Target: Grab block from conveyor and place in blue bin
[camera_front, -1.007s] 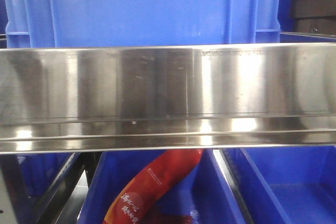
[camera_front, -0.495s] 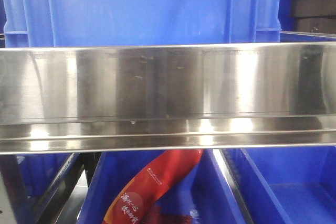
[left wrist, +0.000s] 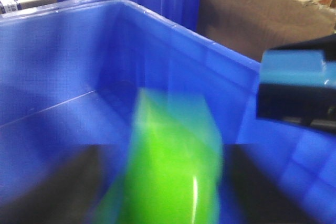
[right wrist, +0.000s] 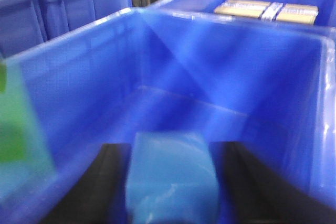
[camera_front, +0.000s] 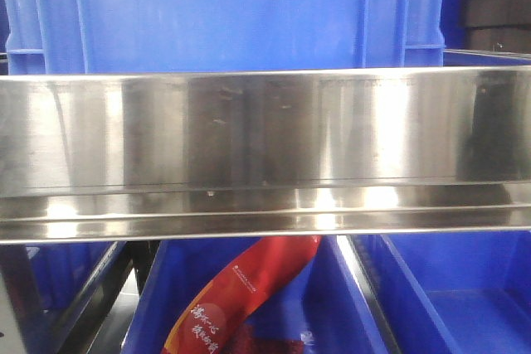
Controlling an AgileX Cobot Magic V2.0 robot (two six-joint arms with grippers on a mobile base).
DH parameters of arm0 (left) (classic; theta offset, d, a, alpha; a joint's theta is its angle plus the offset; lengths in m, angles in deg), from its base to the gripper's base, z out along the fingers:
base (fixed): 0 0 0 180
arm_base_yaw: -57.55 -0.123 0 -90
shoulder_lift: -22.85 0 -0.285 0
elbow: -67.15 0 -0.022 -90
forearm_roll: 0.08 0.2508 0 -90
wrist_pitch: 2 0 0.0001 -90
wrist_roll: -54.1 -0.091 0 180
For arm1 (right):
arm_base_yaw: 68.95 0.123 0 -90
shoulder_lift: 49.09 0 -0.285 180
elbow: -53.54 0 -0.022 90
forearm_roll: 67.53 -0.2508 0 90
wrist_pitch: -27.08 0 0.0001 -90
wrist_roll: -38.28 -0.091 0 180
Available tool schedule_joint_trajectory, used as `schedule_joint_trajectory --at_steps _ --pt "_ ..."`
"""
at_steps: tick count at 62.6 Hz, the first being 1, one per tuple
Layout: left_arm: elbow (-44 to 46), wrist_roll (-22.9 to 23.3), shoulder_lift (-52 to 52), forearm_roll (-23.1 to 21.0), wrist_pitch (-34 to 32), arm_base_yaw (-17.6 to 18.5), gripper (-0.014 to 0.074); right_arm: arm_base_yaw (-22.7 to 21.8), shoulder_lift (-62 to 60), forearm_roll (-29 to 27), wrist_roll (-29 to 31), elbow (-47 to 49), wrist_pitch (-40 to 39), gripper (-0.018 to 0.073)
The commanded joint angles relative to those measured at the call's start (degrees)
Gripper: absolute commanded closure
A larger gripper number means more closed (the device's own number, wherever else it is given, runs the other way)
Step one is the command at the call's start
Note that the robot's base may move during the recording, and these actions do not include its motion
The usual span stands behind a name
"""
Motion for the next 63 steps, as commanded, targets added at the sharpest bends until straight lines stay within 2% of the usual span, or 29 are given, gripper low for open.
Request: schedule_joint_trajectory --at_steps 1,8,13,16,18,24,26,28,29,40,46,52,63 --pt "0.7 -0.3 0.2 -0.9 -0.8 0.3 0.0010 0.2 -0.1 -0.2 0.2 0.6 -1.4 0.0057" --pt "0.7 -0.3 0.4 -0.9 -1.0 0.3 0.0033 0.2 -0.9 -0.2 0.2 0.6 -0.2 0.0069" --pt "0.7 -0.3 0.8 -0.9 -1.0 0.3 0.0089 0.2 -2.1 -0.2 0.2 0.6 1.4 0.0162" --pt "0.7 -0.3 1.0 -0.9 -1.0 0.3 0.0174 0.2 -2.9 -0.2 0.2 0.6 2.2 0.0270" --pt "0.7 -0.3 1.2 -0.9 -1.0 0.3 0.0256 0.2 -3.2 -0.2 0.2 0.6 2.5 0.0347" --pt "0.7 -0.3 1.2 -0.6 -1.7 0.3 0.0529 0.2 -3.7 -0.2 0.2 0.6 2.0 0.0664" --pt "0.7 -0.3 1.2 -0.5 -2.1 0.3 0.0607 0.0 -3.7 -0.2 0.2 0.6 1.1 0.0729" --pt "0.7 -0.3 1.2 -0.5 -2.5 0.3 0.0702 0.0 -3.7 -0.2 0.2 0.6 0.2 0.0722" --pt "0.7 -0.3 1.3 -0.5 -2.6 0.3 0.0706 -0.1 -3.7 0.0 0.2 0.6 -0.2 0.0719" --pt "0.5 -0.3 5.4 -0.3 -2.0 0.0 0.0708 -2.2 -8.2 -0.1 0.1 0.6 -1.1 0.0720" --pt "-1.3 -0.3 9.6 -0.5 -5.5 -0.4 0.0708 -4.2 -12.2 -0.1 0.1 -0.8 -2.5 0.0720" --pt "-6.0 -0.3 14.2 -0.5 -10.9 -0.4 0.0708 -5.7 -17.0 -0.1 0.1 -4.7 -5.0 0.0721" --pt "-18.5 -0.3 23.7 -0.6 -15.4 -0.4 0.0708 -6.7 -26.8 0.0 0.1 -17.4 -10.9 0.0721"
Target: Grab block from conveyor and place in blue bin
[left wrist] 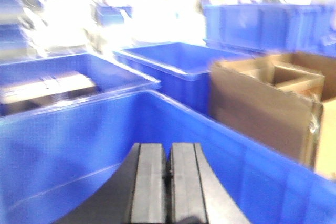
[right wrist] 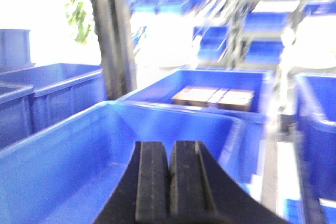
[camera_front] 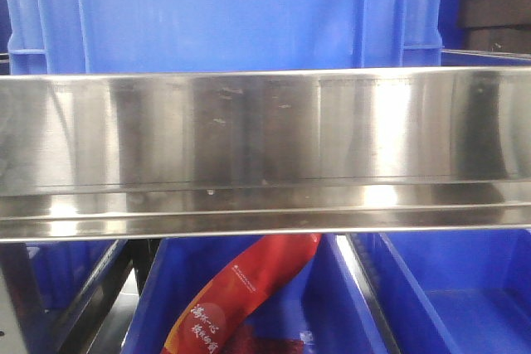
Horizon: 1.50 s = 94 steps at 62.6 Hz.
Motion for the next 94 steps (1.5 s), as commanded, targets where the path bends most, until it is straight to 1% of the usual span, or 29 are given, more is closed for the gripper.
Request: schedule_joint_trajectory --at_steps 1,18,26,36,45,52,59,84,87,92,94 --pt "-6.9 -0.2 4.9 -0.5 -3.1 -0.2 0.0708 -0.5 -5.0 0.1 0.1 -6.7 -3.7 0.0721" --pt "-28.6 -0.2 23.5 -0.5 -13.4 -0.2 0.0708 -0.5 -22.6 0.3 0.1 -27.9 -7.3 0.0721" --pt "-36.2 -0.2 33.7 -0.5 -13.7 -0.2 0.0708 -0.5 -31.8 0.3 0.1 -35.9 -7.3 0.0721" --pt "-42.2 -0.2 43.0 -0.5 -13.7 -0.2 0.0708 -0.5 -40.8 0.3 0.1 -41.3 -7.3 0.0721" --pt "-44.7 -0.2 48.4 -0.5 -13.3 -0.2 0.0708 -0.5 -46.2 0.3 0.1 -42.4 -5.4 0.0721" --pt "-44.9 -0.2 50.7 -0.5 -13.4 -0.2 0.0708 -0.5 -47.7 0.3 0.1 -42.4 -5.1 0.0721" --pt "-44.9 -0.2 51.7 -0.5 -14.3 -0.2 0.0708 -0.5 -48.0 0.3 0.1 -42.4 -5.2 0.0721" --pt "-44.9 -0.2 51.8 -0.5 -14.3 -0.2 0.0708 -0.5 -48.0 0.3 0.1 -42.4 -5.2 0.0721" --pt "-44.9 -0.2 51.8 -0.5 -14.3 -0.2 0.0708 -0.5 -48.0 2.0 0.1 -42.4 -5.2 0.0721" --pt "-44.9 -0.2 51.8 -0.5 -14.3 -0.2 0.0708 -1.8 -48.4 10.3 0.1 -43.5 -5.2 0.0721" --pt "-44.9 -0.2 51.8 -0.5 -14.3 -0.2 0.0708 -3.0 -48.8 12.0 -0.8 -44.4 -5.1 0.0721"
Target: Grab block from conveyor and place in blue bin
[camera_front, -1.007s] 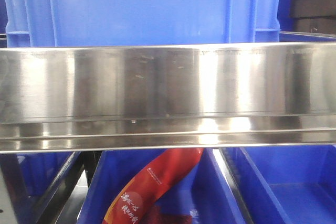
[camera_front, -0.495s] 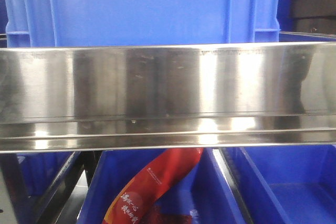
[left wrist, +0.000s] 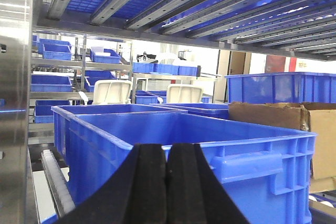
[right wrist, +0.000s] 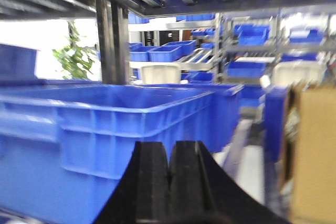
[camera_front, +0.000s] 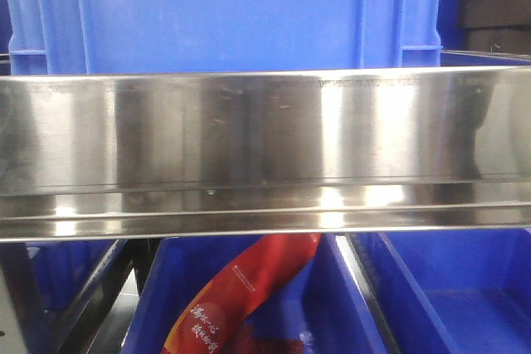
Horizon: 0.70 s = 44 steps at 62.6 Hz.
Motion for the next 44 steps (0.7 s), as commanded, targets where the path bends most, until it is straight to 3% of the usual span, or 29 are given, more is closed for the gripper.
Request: schedule_joint_trajectory --at_steps 1,8,17,24,44 --pt "-0.1 -0.2 0.3 -0.4 -1.0 -0.1 0.0708 -2.6 -0.9 6.1 -1.4 -2.3 -0.7 0.0721" --pt "-0.1 -0.2 0.3 -0.4 -1.0 -0.1 0.0708 -8.7 -2.8 6.3 -7.7 -7.2 -1.3 0.0721" --pt "-0.1 -0.2 0.3 -0.4 -1.0 -0.1 0.0708 -14.5 -6.8 6.3 -7.2 -14.3 -4.9 0.0721" --pt "-0.1 -0.2 0.3 -0.4 -1.0 -0.1 0.0708 -14.9 -11.0 6.7 -7.2 -19.4 -5.4 0.0721" --pt "-0.1 -0.2 0.4 -0.4 -1.0 -0.1 0.0708 -15.0 -11.0 8.0 -7.2 -19.4 -4.6 0.0721"
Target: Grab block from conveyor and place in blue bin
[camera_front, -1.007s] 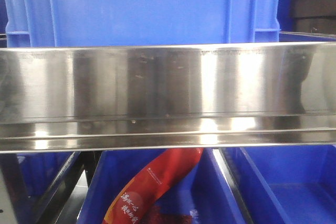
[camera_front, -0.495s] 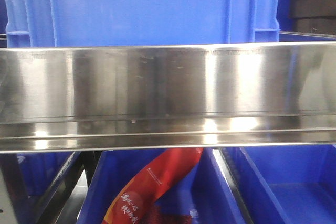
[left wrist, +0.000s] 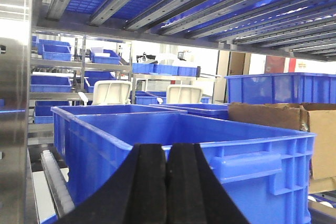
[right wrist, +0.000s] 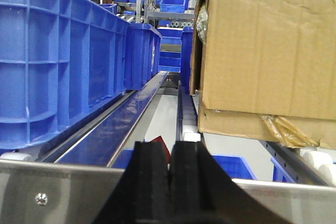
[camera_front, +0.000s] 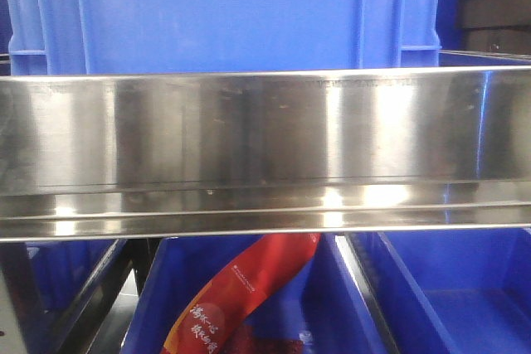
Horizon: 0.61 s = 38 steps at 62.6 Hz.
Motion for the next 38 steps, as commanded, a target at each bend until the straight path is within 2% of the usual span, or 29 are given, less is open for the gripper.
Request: schedule_joint_trajectory --at_steps 1,38 --pt "-0.1 -0.2 0.2 -0.4 -1.0 -0.1 0.0708 -0.2 -0.2 0.7 -0.2 -0.1 -1.4 0.0721" --pt "-0.1 -0.2 0.2 -0.4 -1.0 -0.1 0.0708 -0.2 -0.2 0.7 -0.2 -0.1 -1.9 0.0721"
